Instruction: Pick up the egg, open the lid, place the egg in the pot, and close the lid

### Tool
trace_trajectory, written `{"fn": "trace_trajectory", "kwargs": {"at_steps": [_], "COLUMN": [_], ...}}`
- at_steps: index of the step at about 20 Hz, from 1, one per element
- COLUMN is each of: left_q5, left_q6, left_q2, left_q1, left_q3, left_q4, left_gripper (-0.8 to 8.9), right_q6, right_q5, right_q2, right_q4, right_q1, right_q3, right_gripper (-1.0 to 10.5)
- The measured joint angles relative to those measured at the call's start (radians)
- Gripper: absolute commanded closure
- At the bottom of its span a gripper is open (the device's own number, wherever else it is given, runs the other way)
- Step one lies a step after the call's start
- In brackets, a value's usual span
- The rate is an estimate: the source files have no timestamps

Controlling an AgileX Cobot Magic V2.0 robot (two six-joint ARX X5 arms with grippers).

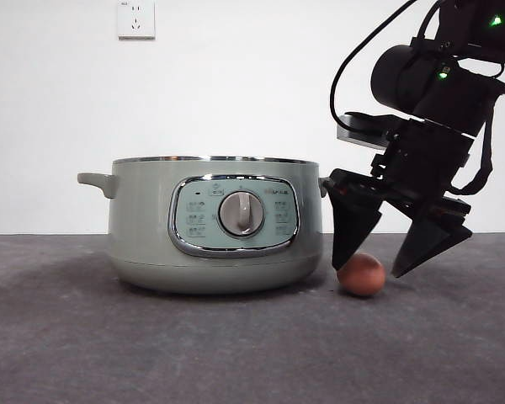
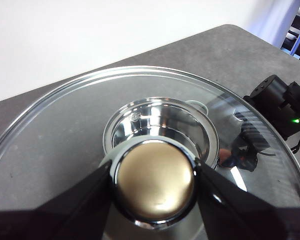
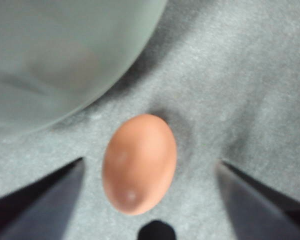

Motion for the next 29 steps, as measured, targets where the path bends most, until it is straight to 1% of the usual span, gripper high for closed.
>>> {"fn": "trace_trajectory", "kwargs": {"at_steps": [2, 6, 7, 11, 14, 17, 21, 23, 25, 27, 29], "left_q5": [0.0, 0.0, 0.0, 0.0, 0.0, 0.0, 0.0, 0.0, 0.0, -0.001, 0.0], "left_q6": [0.0, 0.0, 0.0, 0.0, 0.002, 0.008, 0.01, 0.01, 0.01, 0.01, 0.01], "left_q2": [0.0, 0.001, 0.001, 0.001, 0.001, 0.002, 0.002, 0.002, 0.002, 0.002, 0.002], "left_q1": [0.0, 0.0, 0.0, 0.0, 0.0, 0.0, 0.0, 0.0, 0.0, 0.0, 0.0], "left_q3": [0.0, 0.0, 0.0, 0.0, 0.0, 0.0, 0.0, 0.0, 0.0, 0.0, 0.0], "left_q4": [0.0, 0.0, 0.0, 0.0, -0.007, -0.011, -0.011, -0.012, -0.013, -0.014, -0.016], "left_gripper": [8.22, 8.22, 8.22, 8.22, 8.22, 8.22, 8.22, 8.22, 8.22, 8.22, 8.22], "right_q6": [0.003, 0.009, 0.01, 0.027, 0.029, 0.03, 0.052, 0.055, 0.055, 0.055, 0.055], "right_q5": [0.0, -0.001, -0.001, -0.001, 0.0, 0.0, 0.0, 0.0, 0.0, 0.0, 0.0], "right_q2": [0.003, 0.003, 0.003, 0.003, -0.036, -0.172, -0.392, -0.454, -0.45, -0.396, -0.299], "right_q4": [0.0, -0.001, -0.001, -0.005, -0.08, -0.128, -0.181, -0.189, -0.187, -0.187, -0.187], "right_q1": [0.0, 0.002, 0.002, 0.002, 0.002, 0.002, 0.003, 0.018, 0.047, 0.087, 0.131], "right_q3": [0.0, 0.002, 0.002, 0.002, 0.002, 0.002, 0.013, 0.074, 0.187, 0.304, 0.422], "right_gripper": [7.2, 9.4, 9.6, 9.6, 9.6, 9.6, 9.6, 9.6, 9.6, 9.6, 9.6]}}
